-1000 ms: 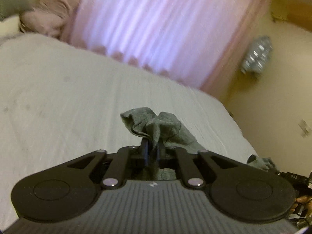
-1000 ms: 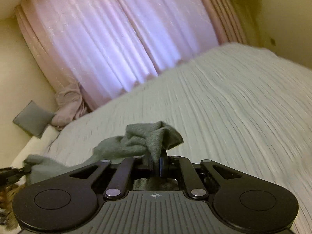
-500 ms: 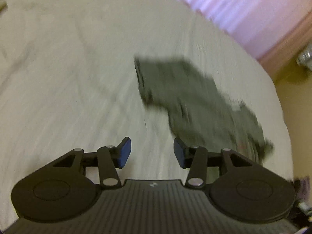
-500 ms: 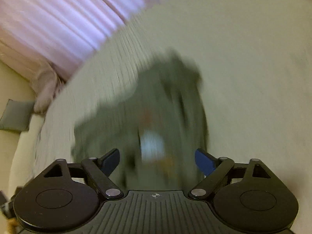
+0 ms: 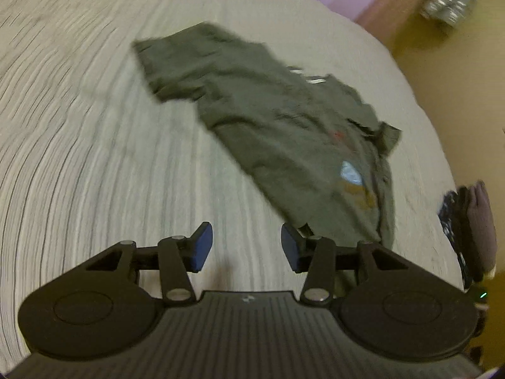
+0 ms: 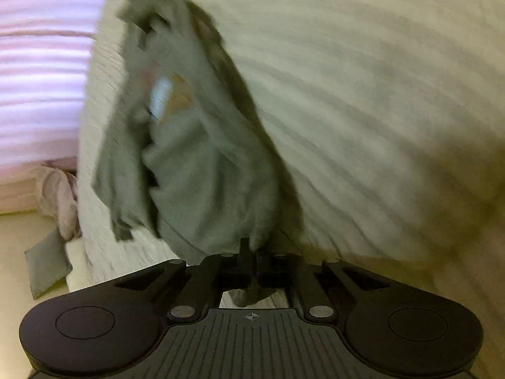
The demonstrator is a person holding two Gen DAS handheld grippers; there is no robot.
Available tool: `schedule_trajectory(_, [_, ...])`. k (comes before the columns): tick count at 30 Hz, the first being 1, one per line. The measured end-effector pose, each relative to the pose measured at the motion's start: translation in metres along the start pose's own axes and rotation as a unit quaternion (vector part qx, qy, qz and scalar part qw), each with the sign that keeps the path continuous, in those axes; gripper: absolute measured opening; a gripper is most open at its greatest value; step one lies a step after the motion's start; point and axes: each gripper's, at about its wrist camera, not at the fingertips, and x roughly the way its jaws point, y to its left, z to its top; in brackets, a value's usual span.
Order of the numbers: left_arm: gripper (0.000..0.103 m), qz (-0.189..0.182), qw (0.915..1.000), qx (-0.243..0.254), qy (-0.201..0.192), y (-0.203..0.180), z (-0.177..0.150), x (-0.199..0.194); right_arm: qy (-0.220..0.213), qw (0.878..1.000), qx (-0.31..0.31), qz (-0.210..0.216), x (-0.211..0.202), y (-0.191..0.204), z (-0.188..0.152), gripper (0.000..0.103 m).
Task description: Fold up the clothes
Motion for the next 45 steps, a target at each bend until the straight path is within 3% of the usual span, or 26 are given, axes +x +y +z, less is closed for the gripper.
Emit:
schedule_trajectory(7, [0.043, -0.032, 0.9989, 0.032, 0.007, -0.029, 0.015, 0.004, 0.009, 0.987, -0.14, -0.081, -0.066, 0.009, 0.011, 0.001])
schedule_trajectory(8, [0.043, -0.035, 0.9984, 0.043, 0.011, -0.037, 0.019, 0.012, 0.021, 0.986, -0.131, -0.104, -0.064, -0.003, 0.01, 0.001])
schedule_trajectory(13, [0.055, -0.068, 0.9869, 0.144, 0.026, -0.092, 0.049, 0.066, 0.006, 0.993, -0.058, -0.105, -0.052, -0.03, 0.018, 0.002])
schedule_trajectory(17, [0.063, -0.086, 0.969, 0.226, 0.048, -0.136, 0.069, 0.117, 0.01, 0.995, -0.026, -0.096, -0.049, -0.037, 0.03, 0.002])
schedule_trajectory(19, [0.065, -0.078, 0.9582, 0.267, 0.066, -0.153, 0.068, 0.144, 0.008, 0.996, -0.003, -0.084, -0.057, -0.044, 0.034, 0.002])
schedule_trajectory(20, [0.065, -0.068, 0.9524, 0.287, 0.077, -0.159, 0.065, 0.158, 0.007, 0.997, 0.011, -0.076, -0.063, -0.049, 0.036, 0.012])
schedule_trajectory(21, [0.064, -0.058, 0.946, 0.307, 0.087, -0.166, 0.063, 0.172, 0.001, 0.998, 0.02, -0.067, -0.061, -0.049, 0.037, 0.031])
schedule_trajectory(22, [0.057, -0.05, 0.9398, 0.325, 0.095, -0.168, 0.058, 0.18, -0.006, 0.998, 0.029, -0.058, -0.056, -0.05, 0.037, 0.041])
schedule_trajectory(23, [0.028, -0.046, 0.9298, 0.35, 0.104, -0.166, 0.051, 0.185, -0.012, 0.998, 0.033, -0.048, -0.056, -0.049, 0.038, 0.052])
schedule_trajectory(24, [0.008, -0.043, 0.9187, 0.376, 0.113, -0.164, 0.044, 0.189, -0.016, 0.998, 0.032, -0.044, -0.057, -0.047, 0.038, 0.052])
schedule_trajectory(25, [0.001, -0.041, 0.9211, 0.371, 0.11, -0.157, 0.041, 0.184, -0.014, 0.998, 0.025, -0.048, -0.057, -0.045, 0.038, 0.052])
schedule_trajectory(26, [0.001, -0.062, 0.9328, 0.342, 0.094, -0.144, 0.043, 0.168, -0.008, 0.998, 0.011, -0.058, -0.055, -0.043, 0.039, 0.048])
schedule_trajectory(27, [0.001, -0.086, 0.9435, 0.311, 0.077, -0.13, 0.044, 0.151, -0.001, 0.998, -0.004, -0.069, -0.053, -0.04, 0.04, 0.012])
schedule_trajectory(28, [0.001, -0.106, 0.9529, 0.28, 0.048, -0.111, 0.045, 0.125, 0.009, 0.997, -0.013, -0.075, -0.052, -0.039, 0.042, 0.002])
schedule_trajectory(32, [0.001, -0.145, 0.977, 0.147, -0.051, -0.02, 0.041, 0.012, 0.024, 0.996, -0.046, -0.078, -0.069, -0.038, 0.048, 0.002])
schedule_trajectory(34, [0.002, -0.121, 0.9877, 0.08, -0.058, 0.038, 0.022, -0.04, 0.026, 0.995, -0.059, -0.081, -0.083, -0.038, 0.051, 0.002])
schedule_trajectory(36, [0.003, -0.057, 0.9972, 0.039, -0.028, 0.075, -0.005, -0.063, 0.031, 0.993, -0.071, -0.094, -0.091, -0.037, 0.055, 0.003])
schedule_trajectory(38, [0.002, 0.01, 0.9999, -0.002, 0.003, 0.112, -0.033, -0.085, 0.032, 0.99, -0.078, -0.115, -0.094, -0.037, 0.056, 0.003])
schedule_trajectory(39, [0.004, 0.034, 0.9989, -0.027, 0.016, 0.125, -0.047, -0.091, 0.031, 0.989, -0.079, -0.121, -0.093, -0.038, 0.056, 0.006])
schedule_trajectory(40, [0.007, 0.035, 0.9983, -0.044, 0.014, 0.13, -0.057, -0.093, 0.031, 0.988, -0.08, -0.127, -0.093, -0.038, 0.057, 0.017])
schedule_trajectory(42, [0.023, 0.028, 0.9968, -0.076, -0.001, 0.132, -0.07, -0.098, 0.021, 0.986, -0.086, -0.139, -0.093, -0.037, 0.053, 0.07])
schedule_trajectory(43, [0.037, 0.02, 0.9953, -0.094, -0.012, 0.129, -0.074, -0.101, 0.016, 0.985, -0.089, -0.145, -0.094, -0.036, 0.05, 0.071])
schedule_trajectory(45, [0.043, -0.002, 0.9917, -0.126, -0.025, 0.125, -0.076, -0.096, 0.011, 0.984, -0.097, -0.15, -0.093, -0.035, 0.046, 0.071])
